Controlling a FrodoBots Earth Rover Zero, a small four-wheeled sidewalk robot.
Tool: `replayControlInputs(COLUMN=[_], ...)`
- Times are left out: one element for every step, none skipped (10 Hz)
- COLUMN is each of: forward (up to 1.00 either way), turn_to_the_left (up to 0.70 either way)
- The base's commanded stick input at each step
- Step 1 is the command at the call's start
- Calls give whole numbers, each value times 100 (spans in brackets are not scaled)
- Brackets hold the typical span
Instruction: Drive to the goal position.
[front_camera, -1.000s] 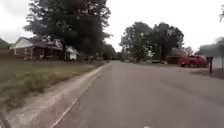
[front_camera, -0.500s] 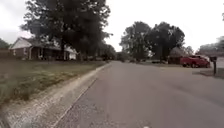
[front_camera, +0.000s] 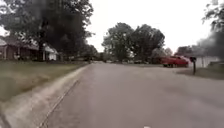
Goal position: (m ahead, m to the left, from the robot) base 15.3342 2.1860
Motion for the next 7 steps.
replayControlInputs(forward=[70, 70, 70, 70, 70, 70, 70], turn_to_the_left=[0, 0, 0, 0, 0, 0, 0])
